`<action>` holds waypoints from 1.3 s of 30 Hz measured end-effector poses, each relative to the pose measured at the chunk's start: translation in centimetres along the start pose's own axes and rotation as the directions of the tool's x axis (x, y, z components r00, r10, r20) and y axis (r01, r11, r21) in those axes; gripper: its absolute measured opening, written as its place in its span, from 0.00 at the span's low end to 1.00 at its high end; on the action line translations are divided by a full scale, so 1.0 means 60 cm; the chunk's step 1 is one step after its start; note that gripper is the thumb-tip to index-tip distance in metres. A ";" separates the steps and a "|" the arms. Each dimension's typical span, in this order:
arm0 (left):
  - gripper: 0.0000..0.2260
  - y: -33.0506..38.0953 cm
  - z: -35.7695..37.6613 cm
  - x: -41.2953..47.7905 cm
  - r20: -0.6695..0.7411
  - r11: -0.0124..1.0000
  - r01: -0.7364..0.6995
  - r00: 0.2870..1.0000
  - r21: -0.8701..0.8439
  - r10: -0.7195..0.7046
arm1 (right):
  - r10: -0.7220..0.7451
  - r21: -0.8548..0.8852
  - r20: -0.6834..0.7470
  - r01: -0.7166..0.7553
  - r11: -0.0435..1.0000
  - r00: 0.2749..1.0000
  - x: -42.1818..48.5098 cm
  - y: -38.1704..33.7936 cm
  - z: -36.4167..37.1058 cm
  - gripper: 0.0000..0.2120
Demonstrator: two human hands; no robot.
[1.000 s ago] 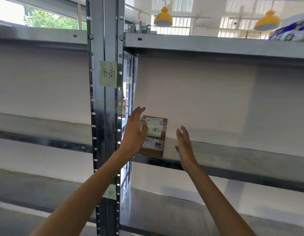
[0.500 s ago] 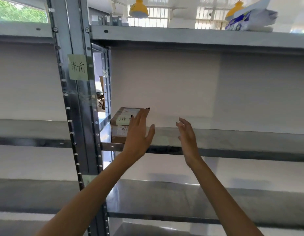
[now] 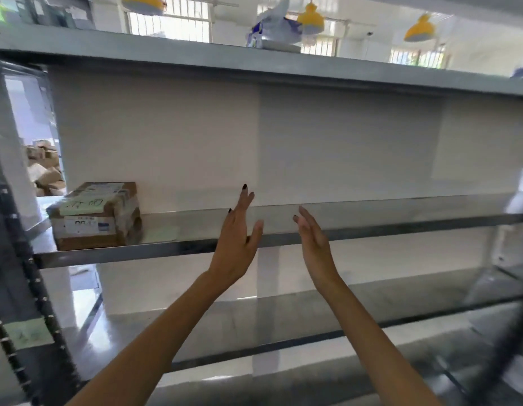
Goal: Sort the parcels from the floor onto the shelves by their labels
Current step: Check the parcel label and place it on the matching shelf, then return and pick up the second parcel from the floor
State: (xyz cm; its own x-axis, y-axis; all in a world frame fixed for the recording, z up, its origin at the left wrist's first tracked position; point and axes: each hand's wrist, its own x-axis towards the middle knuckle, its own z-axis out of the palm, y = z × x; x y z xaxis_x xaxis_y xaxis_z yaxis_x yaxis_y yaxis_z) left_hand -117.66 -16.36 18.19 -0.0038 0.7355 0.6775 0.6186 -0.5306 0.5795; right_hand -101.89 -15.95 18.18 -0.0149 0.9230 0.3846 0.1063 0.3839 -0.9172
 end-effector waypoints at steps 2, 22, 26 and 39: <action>0.24 0.031 0.062 -0.001 0.050 0.998 -0.006 0.999 -0.067 0.010 | 0.005 -0.040 -0.058 -0.008 0.999 0.998 -0.011 0.007 -0.064 0.25; 0.23 0.217 0.519 0.016 0.544 0.911 -0.103 0.773 -0.400 0.326 | 0.145 -0.079 -0.589 -0.235 0.969 0.795 -0.070 0.112 -0.455 0.22; 0.22 0.238 0.590 0.033 0.581 0.879 -0.115 0.710 -0.463 0.398 | 0.152 -0.094 -0.664 -0.284 0.954 0.732 -0.062 0.128 -0.508 0.21; 0.25 0.408 0.810 -0.035 0.587 0.765 -0.054 0.607 -0.642 0.535 | 0.107 -0.070 -0.883 -0.354 0.933 0.457 -0.187 0.147 -0.726 0.21</action>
State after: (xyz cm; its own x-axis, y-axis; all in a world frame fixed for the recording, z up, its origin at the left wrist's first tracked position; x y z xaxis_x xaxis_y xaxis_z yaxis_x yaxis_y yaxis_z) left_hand -64.34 -10.41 8.94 0.7900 0.4099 0.4560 -0.0312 -0.7158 0.6976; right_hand -57.48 -24.12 10.30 0.8826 0.4387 0.1689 0.1739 0.0292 -0.9843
